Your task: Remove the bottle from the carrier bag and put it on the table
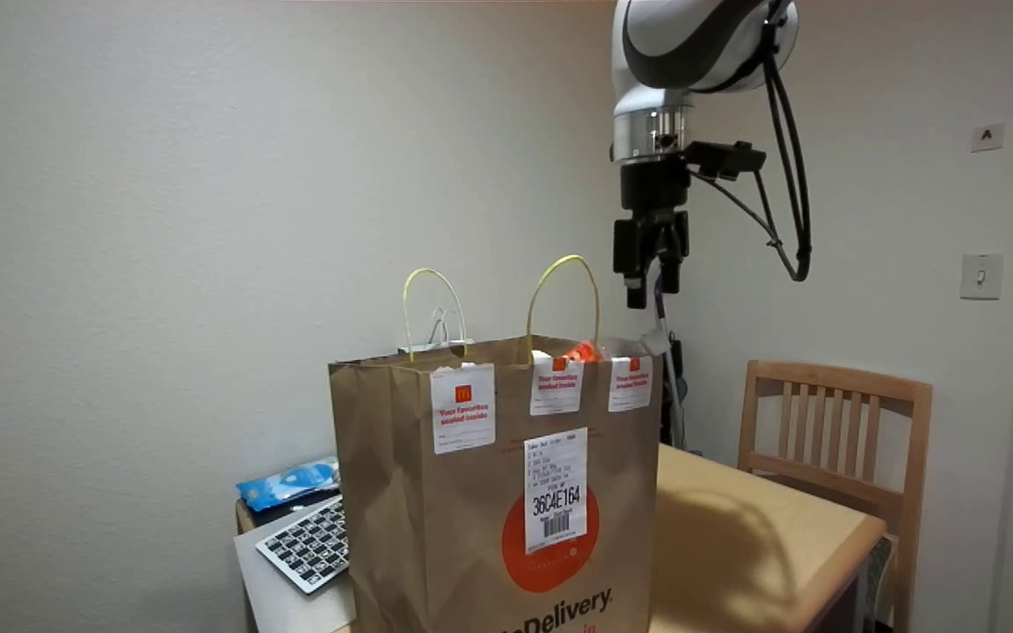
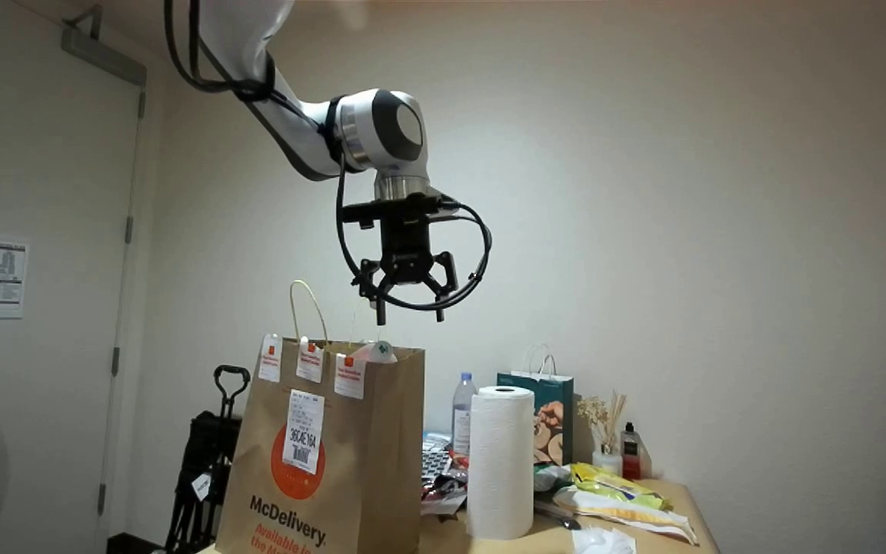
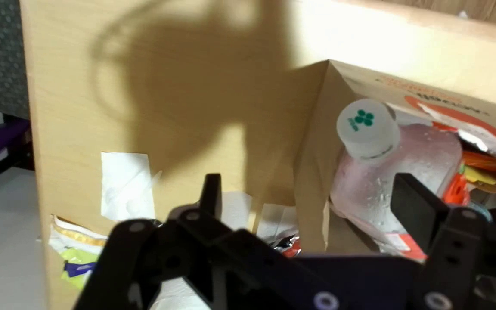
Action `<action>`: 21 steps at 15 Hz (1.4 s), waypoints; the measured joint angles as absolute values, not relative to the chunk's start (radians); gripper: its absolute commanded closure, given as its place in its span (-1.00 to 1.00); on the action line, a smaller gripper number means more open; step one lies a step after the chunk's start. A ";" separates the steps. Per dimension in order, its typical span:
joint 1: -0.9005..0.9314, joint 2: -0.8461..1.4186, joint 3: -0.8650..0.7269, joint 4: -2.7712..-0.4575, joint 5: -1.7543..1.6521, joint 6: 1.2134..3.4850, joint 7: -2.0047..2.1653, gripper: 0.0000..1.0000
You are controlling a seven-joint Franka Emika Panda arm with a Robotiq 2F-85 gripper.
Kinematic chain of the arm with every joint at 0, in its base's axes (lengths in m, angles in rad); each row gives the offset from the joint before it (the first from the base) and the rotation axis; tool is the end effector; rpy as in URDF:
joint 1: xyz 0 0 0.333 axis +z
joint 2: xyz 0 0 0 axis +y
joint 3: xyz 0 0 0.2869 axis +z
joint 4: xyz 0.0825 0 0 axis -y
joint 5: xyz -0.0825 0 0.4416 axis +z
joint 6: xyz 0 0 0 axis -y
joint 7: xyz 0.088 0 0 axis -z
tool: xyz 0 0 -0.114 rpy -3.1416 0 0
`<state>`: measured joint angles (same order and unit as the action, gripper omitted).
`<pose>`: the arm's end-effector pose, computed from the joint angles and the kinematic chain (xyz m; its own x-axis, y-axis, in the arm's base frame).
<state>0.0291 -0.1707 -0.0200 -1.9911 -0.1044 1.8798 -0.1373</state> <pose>0.5756 -0.0037 0.4924 0.9833 0.1766 0.0439 0.1713 -0.9797 0.1046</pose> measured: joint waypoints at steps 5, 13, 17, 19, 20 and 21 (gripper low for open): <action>0.030 -0.143 -0.021 -1.956 -0.105 1.811 -0.193 -1.00; 0.046 -0.141 -0.001 -1.961 -0.105 1.713 -0.290 -1.00; 0.063 -0.131 0.002 -1.961 -0.077 1.735 -0.451 -1.00; 0.062 -0.119 -0.006 -1.961 -0.040 1.775 -0.517 -1.00; 0.058 -0.113 -0.012 -1.961 -0.023 1.794 -0.517 -1.00; 0.054 -0.107 -0.018 -1.961 -0.012 1.809 -0.517 -1.00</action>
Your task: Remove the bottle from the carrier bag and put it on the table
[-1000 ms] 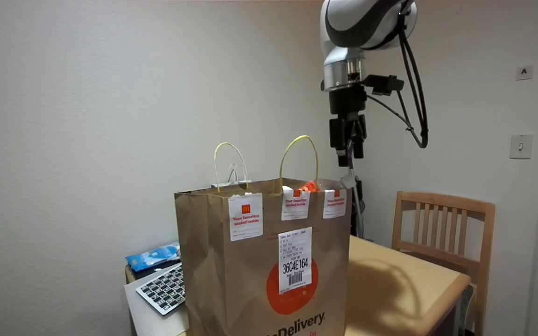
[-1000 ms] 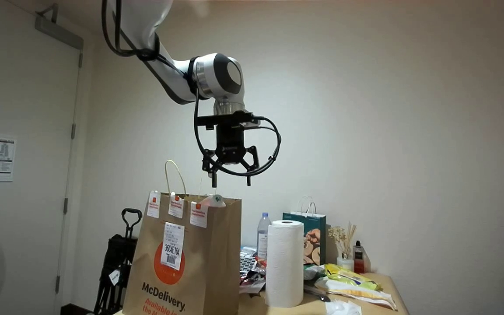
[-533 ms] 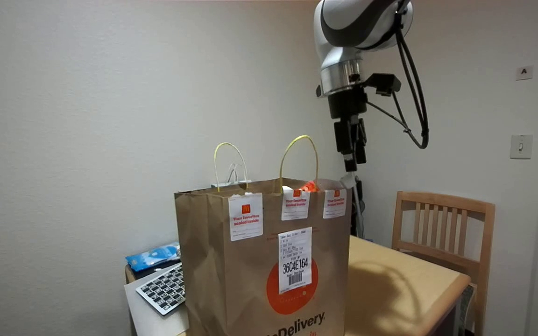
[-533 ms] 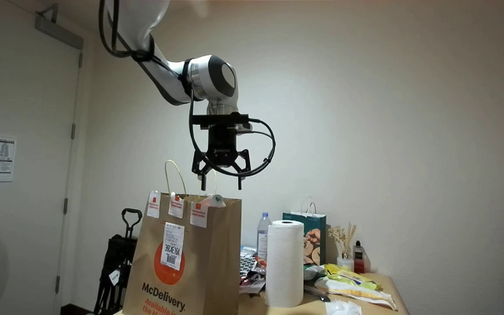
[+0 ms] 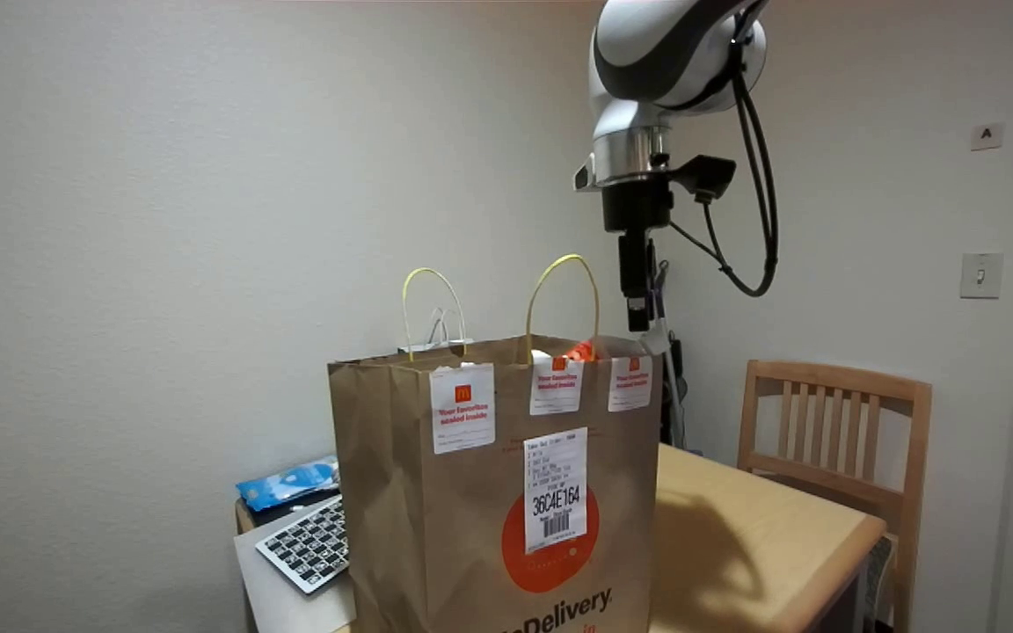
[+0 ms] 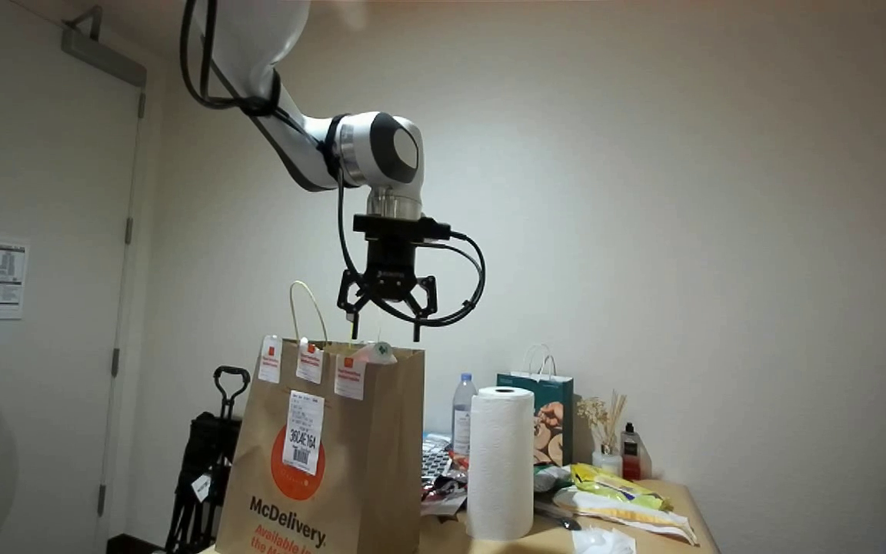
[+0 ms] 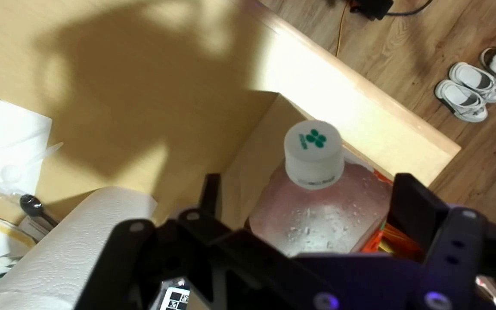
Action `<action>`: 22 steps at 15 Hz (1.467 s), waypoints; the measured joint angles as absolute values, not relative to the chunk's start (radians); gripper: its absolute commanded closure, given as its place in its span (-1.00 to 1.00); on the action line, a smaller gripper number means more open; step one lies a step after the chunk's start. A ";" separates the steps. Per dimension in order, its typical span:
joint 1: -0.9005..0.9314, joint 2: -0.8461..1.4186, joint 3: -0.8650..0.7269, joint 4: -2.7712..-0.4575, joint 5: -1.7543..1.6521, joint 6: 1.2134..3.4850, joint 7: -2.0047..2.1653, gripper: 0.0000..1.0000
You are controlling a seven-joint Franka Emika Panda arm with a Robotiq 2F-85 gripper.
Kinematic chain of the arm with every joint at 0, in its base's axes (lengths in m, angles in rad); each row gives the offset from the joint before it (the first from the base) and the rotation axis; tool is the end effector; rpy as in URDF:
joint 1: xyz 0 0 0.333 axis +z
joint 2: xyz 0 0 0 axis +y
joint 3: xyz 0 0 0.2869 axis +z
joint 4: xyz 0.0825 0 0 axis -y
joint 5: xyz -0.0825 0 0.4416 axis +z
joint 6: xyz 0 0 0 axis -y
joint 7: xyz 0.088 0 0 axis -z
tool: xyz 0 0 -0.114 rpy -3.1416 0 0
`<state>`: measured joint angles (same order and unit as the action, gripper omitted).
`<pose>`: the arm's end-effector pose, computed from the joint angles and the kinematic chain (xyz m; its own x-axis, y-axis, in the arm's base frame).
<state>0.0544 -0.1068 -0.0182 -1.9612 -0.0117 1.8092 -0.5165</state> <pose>0.5809 0.0198 0.4648 0.8485 0.5274 -0.0439 0.5274 -0.8495 -0.0142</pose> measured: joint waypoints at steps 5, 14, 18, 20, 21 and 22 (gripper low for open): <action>0.056 -0.100 -0.021 -1.961 -0.007 1.814 -0.519 -0.48; 0.069 -0.091 0.006 -1.961 -0.007 1.793 -0.576 0.49; 0.069 -0.091 0.008 -1.957 -0.006 1.766 -0.617 0.94; 0.069 -0.091 0.009 -1.954 -0.005 1.757 -0.628 0.68; 0.069 -0.091 0.009 -1.952 -0.005 1.751 -0.628 0.66; 0.069 -0.091 0.009 -1.952 -0.005 1.747 -0.628 0.56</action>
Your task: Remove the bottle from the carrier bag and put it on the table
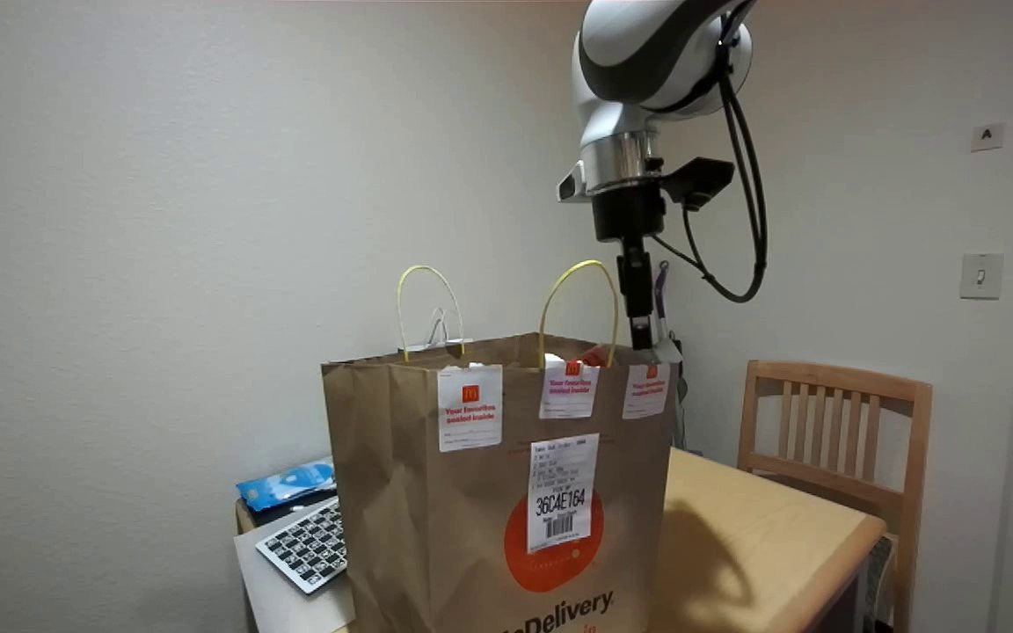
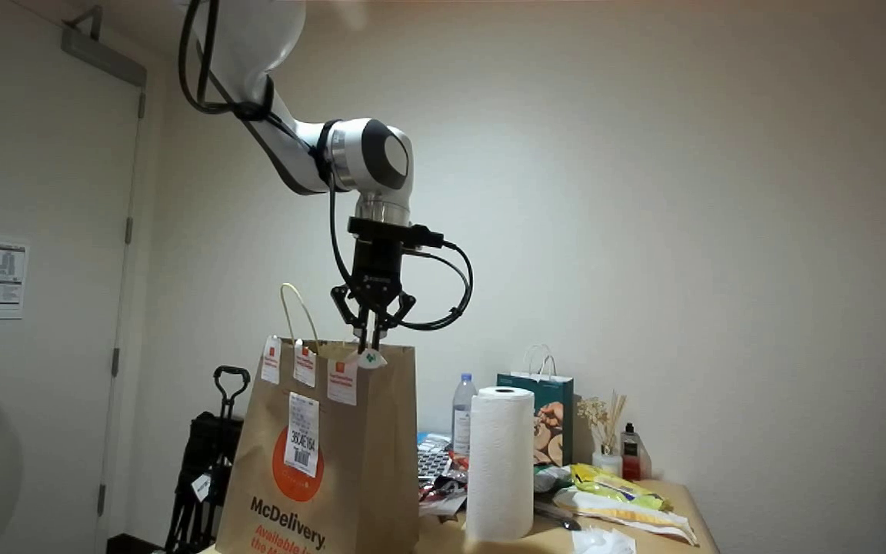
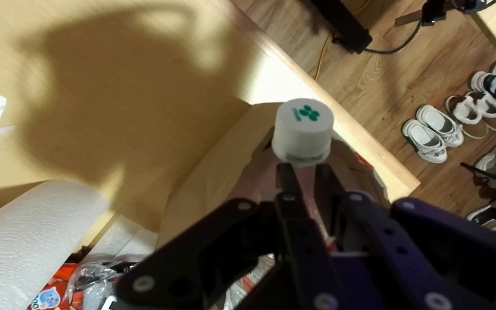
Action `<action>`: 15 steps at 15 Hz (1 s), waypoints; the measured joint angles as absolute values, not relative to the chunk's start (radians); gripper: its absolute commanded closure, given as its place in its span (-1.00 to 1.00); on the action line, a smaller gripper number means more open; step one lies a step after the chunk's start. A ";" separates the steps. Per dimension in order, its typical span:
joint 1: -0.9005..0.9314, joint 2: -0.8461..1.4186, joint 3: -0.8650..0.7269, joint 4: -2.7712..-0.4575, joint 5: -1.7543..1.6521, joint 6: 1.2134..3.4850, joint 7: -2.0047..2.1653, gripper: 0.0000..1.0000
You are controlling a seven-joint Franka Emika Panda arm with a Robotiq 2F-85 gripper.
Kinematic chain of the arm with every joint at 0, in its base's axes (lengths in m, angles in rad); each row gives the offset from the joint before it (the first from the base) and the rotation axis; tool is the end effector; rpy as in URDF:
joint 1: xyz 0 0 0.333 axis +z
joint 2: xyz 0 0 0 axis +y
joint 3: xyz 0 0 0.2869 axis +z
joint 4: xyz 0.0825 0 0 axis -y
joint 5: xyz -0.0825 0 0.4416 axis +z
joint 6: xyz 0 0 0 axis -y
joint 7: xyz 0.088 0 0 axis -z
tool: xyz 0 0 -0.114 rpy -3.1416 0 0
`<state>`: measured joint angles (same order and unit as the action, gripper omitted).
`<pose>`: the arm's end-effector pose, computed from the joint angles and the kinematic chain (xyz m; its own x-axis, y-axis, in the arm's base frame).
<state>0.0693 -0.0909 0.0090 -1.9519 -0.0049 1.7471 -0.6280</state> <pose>0.5756 0.0448 0.4556 0.7547 0.6491 -0.0952 0.6463 -0.7605 -0.0623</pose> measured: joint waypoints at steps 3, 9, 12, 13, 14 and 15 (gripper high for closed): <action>0.069 -0.091 0.009 -1.952 -0.005 1.743 -0.628 -0.33; 0.069 -0.091 0.010 -1.952 -0.008 1.743 -0.628 -0.98; 0.069 -0.090 0.010 -1.955 -0.008 1.743 -0.628 -1.00; 0.069 -0.088 0.010 -1.955 -0.008 1.742 -0.628 -1.00; 0.069 -0.086 0.010 -1.955 -0.008 1.740 -0.628 -1.00; 0.069 -0.083 0.010 -1.956 -0.008 1.738 -0.628 -1.00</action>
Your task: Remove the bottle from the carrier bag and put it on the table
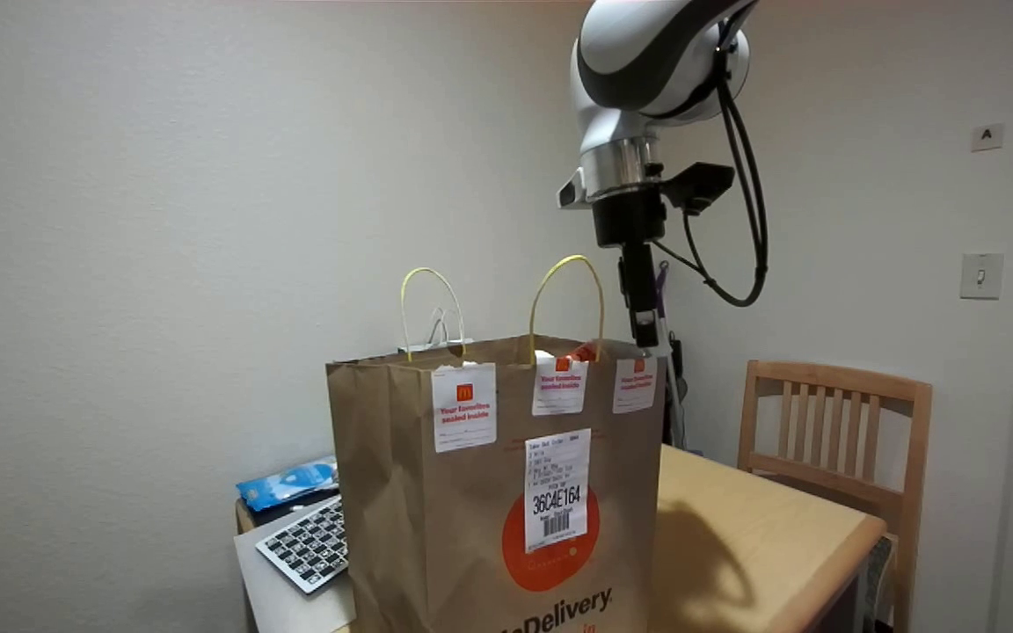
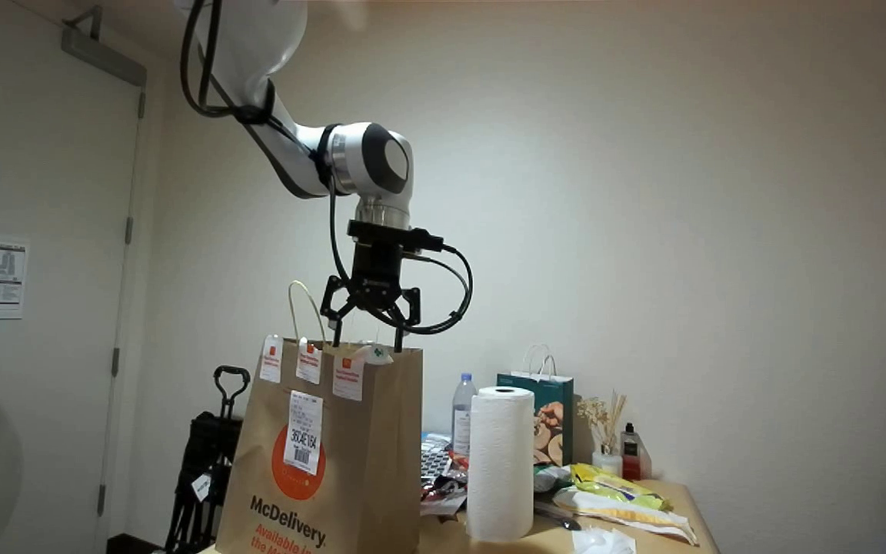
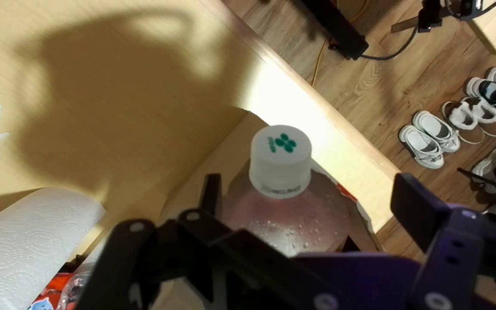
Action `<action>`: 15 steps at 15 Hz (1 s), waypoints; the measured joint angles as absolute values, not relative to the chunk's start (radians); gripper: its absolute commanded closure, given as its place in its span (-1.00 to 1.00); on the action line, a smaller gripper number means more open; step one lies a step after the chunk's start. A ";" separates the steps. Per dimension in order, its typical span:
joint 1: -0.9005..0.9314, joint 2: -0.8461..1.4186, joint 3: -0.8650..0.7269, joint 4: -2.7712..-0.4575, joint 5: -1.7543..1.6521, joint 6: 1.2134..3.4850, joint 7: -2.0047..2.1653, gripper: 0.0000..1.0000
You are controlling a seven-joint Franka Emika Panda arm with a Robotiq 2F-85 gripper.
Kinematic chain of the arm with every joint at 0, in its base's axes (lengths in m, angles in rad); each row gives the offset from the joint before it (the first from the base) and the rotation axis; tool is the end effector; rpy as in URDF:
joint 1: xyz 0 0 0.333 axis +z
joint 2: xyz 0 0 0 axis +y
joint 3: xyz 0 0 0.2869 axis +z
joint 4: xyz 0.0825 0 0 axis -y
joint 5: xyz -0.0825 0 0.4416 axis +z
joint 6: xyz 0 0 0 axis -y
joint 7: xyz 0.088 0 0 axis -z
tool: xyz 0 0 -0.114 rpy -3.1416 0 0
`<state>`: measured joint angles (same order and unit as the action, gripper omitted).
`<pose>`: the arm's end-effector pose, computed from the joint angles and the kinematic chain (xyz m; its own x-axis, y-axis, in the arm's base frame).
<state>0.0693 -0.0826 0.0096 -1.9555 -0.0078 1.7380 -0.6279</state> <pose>0.5748 0.0448 0.4483 0.7517 0.6496 -0.1137 0.6459 -0.7600 -0.0723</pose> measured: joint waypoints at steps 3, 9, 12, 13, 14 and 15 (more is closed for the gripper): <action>0.069 -0.073 0.010 -1.956 -0.008 1.728 -0.628 -0.50; 0.069 -0.064 0.009 -1.956 -0.002 1.723 -0.628 0.19; 0.068 -0.064 0.007 -1.955 0.005 1.723 -0.628 0.57; 0.068 -0.064 0.007 -1.955 0.007 1.723 -0.628 0.71; 0.067 -0.064 0.007 -1.955 0.008 1.723 -0.628 0.78; 0.067 -0.064 0.007 -1.955 0.009 1.723 -0.628 0.78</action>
